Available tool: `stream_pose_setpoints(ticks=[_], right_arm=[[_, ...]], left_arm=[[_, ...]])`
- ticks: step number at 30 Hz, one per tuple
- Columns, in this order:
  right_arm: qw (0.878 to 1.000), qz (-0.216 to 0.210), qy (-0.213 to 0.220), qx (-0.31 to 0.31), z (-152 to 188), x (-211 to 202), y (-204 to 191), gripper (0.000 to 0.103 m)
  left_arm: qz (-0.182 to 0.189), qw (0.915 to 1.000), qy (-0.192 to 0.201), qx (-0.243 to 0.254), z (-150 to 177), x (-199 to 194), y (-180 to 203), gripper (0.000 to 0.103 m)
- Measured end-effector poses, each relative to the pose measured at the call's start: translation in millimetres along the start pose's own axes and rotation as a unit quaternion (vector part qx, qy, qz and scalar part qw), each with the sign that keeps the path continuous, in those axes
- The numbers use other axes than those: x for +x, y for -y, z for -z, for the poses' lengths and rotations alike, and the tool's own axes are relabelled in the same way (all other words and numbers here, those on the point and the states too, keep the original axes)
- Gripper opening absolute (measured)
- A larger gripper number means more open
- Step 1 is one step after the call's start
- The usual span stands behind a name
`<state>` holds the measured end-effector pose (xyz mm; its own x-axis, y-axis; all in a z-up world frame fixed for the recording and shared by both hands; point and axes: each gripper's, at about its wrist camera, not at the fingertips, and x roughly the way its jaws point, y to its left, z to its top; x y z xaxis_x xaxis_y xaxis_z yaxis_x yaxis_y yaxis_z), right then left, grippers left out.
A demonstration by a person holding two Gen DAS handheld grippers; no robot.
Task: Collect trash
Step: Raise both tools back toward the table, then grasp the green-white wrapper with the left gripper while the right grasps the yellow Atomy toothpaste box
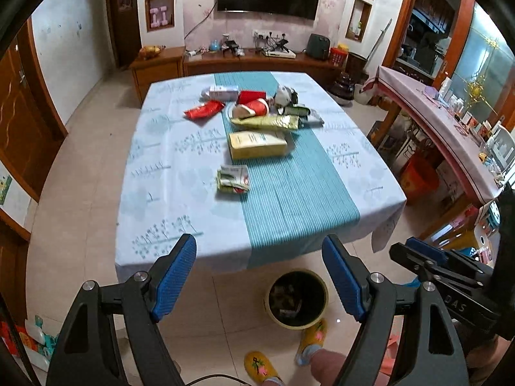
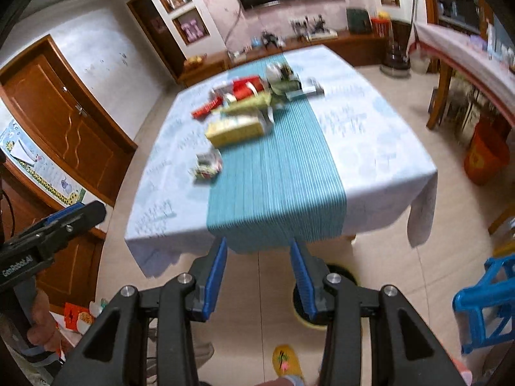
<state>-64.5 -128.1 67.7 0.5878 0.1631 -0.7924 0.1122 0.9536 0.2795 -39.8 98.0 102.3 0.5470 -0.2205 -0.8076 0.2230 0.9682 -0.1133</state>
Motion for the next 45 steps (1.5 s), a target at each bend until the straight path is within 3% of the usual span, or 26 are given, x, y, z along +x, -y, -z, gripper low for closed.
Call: stream_pose_setpoints(ticks=[13, 19, 26, 31, 37, 42, 45], right_arm=[[0.998, 0.011, 0.047, -0.032, -40, -17, -26, 0.041], [0.998, 0.008, 0.043, -0.043, -57, -7, -30, 0.041], [0.998, 0.001, 0.03, -0.06, -77, 18, -27, 0.041], [0.997, -0.006, 0.015, -0.069, -96, 44, -18, 0.041], [0.995, -0.026, -0.017, -0.093, -133, 87, -1, 0.041], [0.992, -0.041, -0.039, -0.114, -163, 120, 12, 0.041], [0.989, -0.053, -0.053, -0.13, -180, 139, 17, 0.041]], left_arm=[[0.033, 0.9937, -0.041, -0.099, -36, 27, -48, 0.079], [0.051, 0.9863, -0.06, -0.145, -42, 51, -66, 0.079], [0.063, 0.9721, -0.094, -0.205, -45, 94, -82, 0.079], [0.065, 0.9568, -0.121, -0.256, -47, 135, -90, 0.079], [0.047, 0.9335, -0.142, -0.326, -54, 181, -95, 0.079], [0.033, 0.9087, -0.166, -0.382, -56, 223, -93, 0.079], [0.022, 0.9008, -0.174, -0.397, -56, 241, -85, 0.079]])
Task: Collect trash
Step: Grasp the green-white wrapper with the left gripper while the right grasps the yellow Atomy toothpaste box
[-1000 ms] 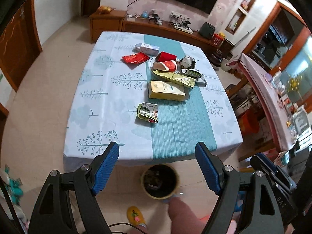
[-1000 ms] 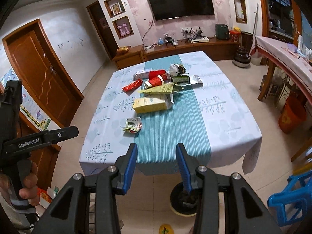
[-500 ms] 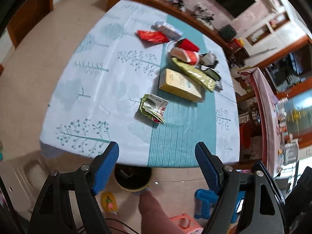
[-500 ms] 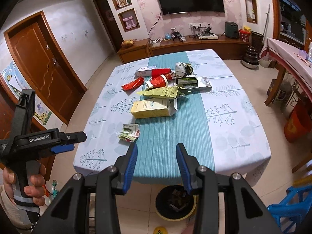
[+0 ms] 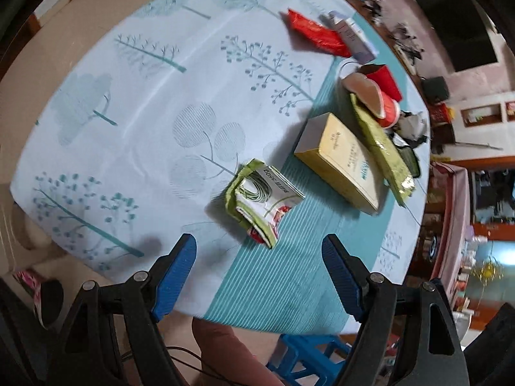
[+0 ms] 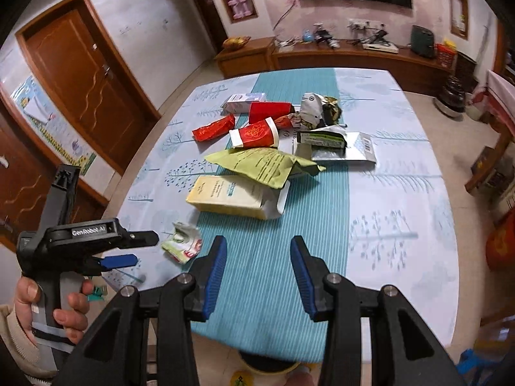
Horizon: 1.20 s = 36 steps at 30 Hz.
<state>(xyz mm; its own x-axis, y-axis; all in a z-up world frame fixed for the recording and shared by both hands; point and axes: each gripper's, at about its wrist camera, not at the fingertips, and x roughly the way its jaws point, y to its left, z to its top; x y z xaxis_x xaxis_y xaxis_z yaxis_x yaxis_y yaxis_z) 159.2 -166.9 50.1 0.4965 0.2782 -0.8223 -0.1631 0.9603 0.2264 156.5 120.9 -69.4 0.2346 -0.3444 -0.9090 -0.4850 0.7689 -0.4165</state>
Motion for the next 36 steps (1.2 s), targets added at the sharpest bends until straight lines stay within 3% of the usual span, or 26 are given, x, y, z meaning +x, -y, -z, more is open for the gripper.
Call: stream_pose_setpoints(ticks=[11, 18, 30, 34, 36], right_arm=[[0.992, -0.073, -0.055, -0.081, -34, 52, 9, 0.041], [0.976, -0.118, -0.099, -0.153, -40, 83, -7, 0.041], [0.954, -0.141, -0.129, -0.231, -54, 123, -22, 0.041], [0.947, -0.142, -0.138, -0.253, -58, 132, -22, 0.041], [0.944, -0.144, -0.133, -0.265, -62, 133, -24, 0.048]], left_arm=[[-0.013, 0.9962, 0.012, -0.085, -9, 29, 16, 0.079], [-0.033, 0.9881, 0.008, -0.15, -19, 41, 19, 0.079], [-0.071, 0.9787, 0.002, -0.192, -26, 66, 27, 0.078], [-0.082, 0.9775, 0.008, -0.194, -25, 64, 27, 0.062], [-0.071, 0.9789, 0.009, -0.192, -23, 62, 24, 0.045]])
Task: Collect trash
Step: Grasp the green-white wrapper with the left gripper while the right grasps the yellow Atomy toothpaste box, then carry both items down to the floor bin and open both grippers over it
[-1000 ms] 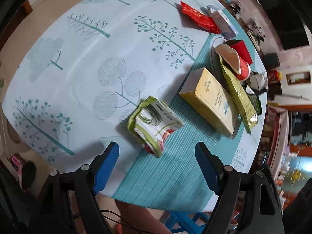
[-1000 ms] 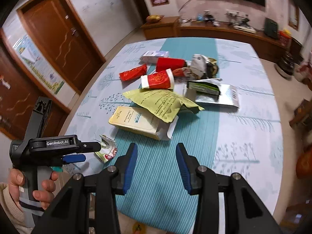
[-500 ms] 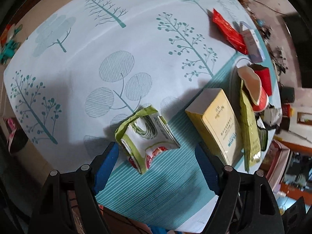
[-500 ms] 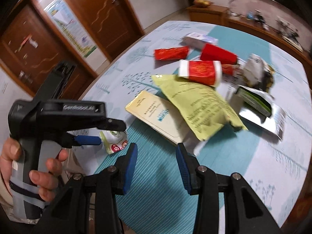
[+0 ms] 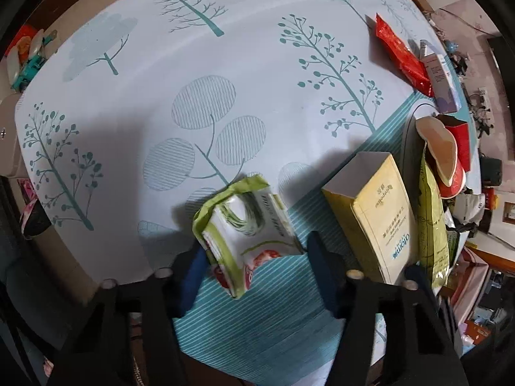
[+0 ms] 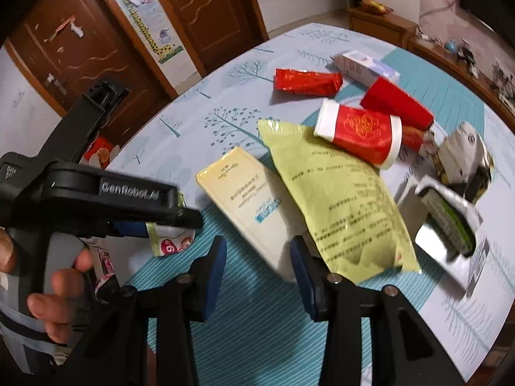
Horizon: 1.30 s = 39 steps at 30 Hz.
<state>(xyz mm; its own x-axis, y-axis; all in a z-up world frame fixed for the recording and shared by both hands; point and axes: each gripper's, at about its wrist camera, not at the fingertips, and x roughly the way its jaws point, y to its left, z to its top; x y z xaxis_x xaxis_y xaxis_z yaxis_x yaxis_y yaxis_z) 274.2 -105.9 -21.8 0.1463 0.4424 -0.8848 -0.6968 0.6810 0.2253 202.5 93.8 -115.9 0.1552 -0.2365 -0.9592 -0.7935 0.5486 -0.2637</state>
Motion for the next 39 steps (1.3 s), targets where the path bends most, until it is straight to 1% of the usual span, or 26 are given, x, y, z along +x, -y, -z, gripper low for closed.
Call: stream_pose_setpoints(ticks=[2, 4, 5, 7, 10, 11, 12, 14, 15, 16, 19, 22, 24, 26, 28, 32, 37, 39], right_arm=[[1.0, 0.003, 0.002, -0.011, -5, 1, 0, 0.051], [1.0, 0.006, 0.007, -0.025, -12, 2, -1, 0.051], [0.999, 0.009, 0.01, -0.034, -15, 2, -2, 0.052], [0.998, 0.015, 0.012, -0.053, -19, 3, -6, 0.054], [0.994, 0.02, -0.003, -0.105, -24, 13, -16, 0.062], [0.991, 0.029, -0.017, -0.127, -25, 21, -20, 0.064], [0.988, 0.043, -0.012, -0.145, -25, 23, -23, 0.066], [0.983, 0.062, -0.013, -0.173, -27, 28, -28, 0.066], [0.982, 0.07, -0.015, -0.177, -28, 30, -29, 0.066], [0.981, 0.077, -0.017, -0.179, -30, 33, -30, 0.066], [0.982, 0.083, -0.045, -0.164, -32, 45, -26, 0.066], [0.983, 0.088, -0.061, -0.148, -32, 55, -25, 0.066], [0.985, 0.092, -0.067, -0.127, -29, 57, -25, 0.064], [0.989, 0.084, -0.067, -0.101, -27, 55, -27, 0.062], [0.994, 0.066, -0.066, -0.065, -22, 48, -30, 0.059], [0.997, 0.053, -0.058, -0.009, -6, 35, -42, 0.057], [0.996, 0.048, -0.045, 0.066, 21, 16, -56, 0.057], [0.993, 0.051, -0.036, 0.105, 35, 7, -62, 0.056]], left_arm=[[0.007, 1.0, -0.006, 0.005, -1, -2, -7, 0.043], [0.007, 0.9999, -0.006, 0.012, -1, -4, -9, 0.04], [0.006, 0.9998, -0.004, 0.02, 0, -6, -10, 0.038], [-0.004, 0.9994, -0.003, 0.033, 0, -8, -9, 0.036], [-0.007, 0.999, -0.007, 0.044, 0, -8, -10, 0.035], [-0.006, 0.9989, -0.009, 0.046, -2, -8, -11, 0.035], [-0.006, 0.9988, -0.009, 0.048, -2, -8, -11, 0.034], [-0.007, 0.998, -0.011, 0.061, 1, -13, -19, 0.033], [-0.011, 0.9974, -0.011, 0.07, 1, -14, -19, 0.025], [-0.008, 0.9969, -0.011, 0.077, 2, -16, -21, 0.025], [-0.02, 0.9952, -0.013, 0.095, 4, -19, -23, 0.022], [-0.023, 0.9936, -0.012, 0.11, 7, -24, -31, 0.021], [-0.026, 0.9918, -0.01, 0.125, 11, -28, -35, 0.02], [-0.026, 0.9899, -0.006, 0.139, 15, -33, -38, 0.02], [-0.024, 0.9881, -0.003, 0.152, 16, -38, -41, 0.019], [-0.021, 0.9822, 0.004, 0.187, 20, -56, -45, 0.019], [-0.001, 0.9723, -0.002, 0.234, 25, -73, -52, 0.019], [0.011, 0.9661, -0.008, 0.258, 30, -80, -56, 0.019]])
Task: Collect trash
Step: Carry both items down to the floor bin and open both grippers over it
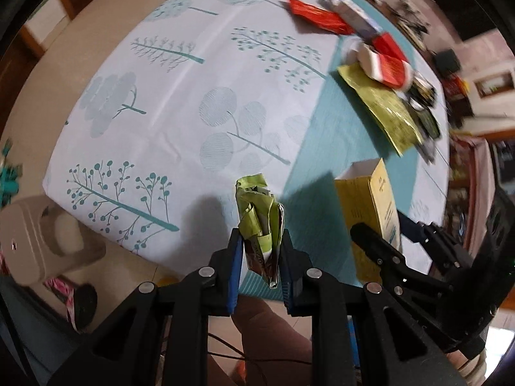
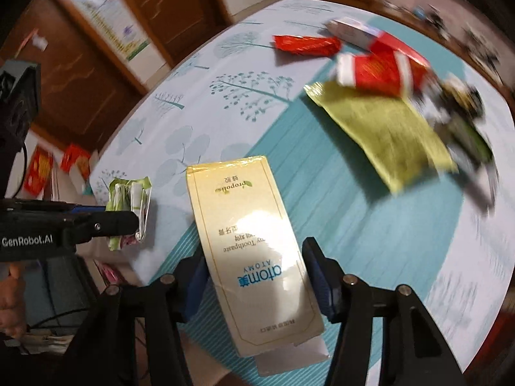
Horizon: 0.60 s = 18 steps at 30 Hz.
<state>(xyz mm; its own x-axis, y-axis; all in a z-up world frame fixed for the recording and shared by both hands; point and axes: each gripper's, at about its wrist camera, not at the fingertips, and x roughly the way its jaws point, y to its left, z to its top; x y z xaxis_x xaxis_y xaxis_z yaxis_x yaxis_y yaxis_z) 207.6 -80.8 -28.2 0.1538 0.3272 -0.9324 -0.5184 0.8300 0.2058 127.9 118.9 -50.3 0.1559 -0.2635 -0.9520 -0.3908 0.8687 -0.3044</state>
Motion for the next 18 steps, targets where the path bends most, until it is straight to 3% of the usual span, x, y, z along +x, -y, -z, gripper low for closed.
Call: stream_pose_setpoints(ticks=[5, 11, 18], right_arm=[[0.995, 0.01, 0.032, 0.094, 38, -23, -10, 0.056], [0.977, 0.014, 0.075, 0.197, 89, -46, -41, 0.056], [0.962, 0.037, 0.099, 0.252, 141, -63, -89, 0.056]], left_arm=[[0.013, 0.9967, -0.004, 0.08, 20, -21, -5, 0.019], [0.031, 0.9876, 0.002, 0.154, 55, -53, -24, 0.019], [0.05, 0.9767, -0.012, 0.208, 91, -61, -37, 0.019]])
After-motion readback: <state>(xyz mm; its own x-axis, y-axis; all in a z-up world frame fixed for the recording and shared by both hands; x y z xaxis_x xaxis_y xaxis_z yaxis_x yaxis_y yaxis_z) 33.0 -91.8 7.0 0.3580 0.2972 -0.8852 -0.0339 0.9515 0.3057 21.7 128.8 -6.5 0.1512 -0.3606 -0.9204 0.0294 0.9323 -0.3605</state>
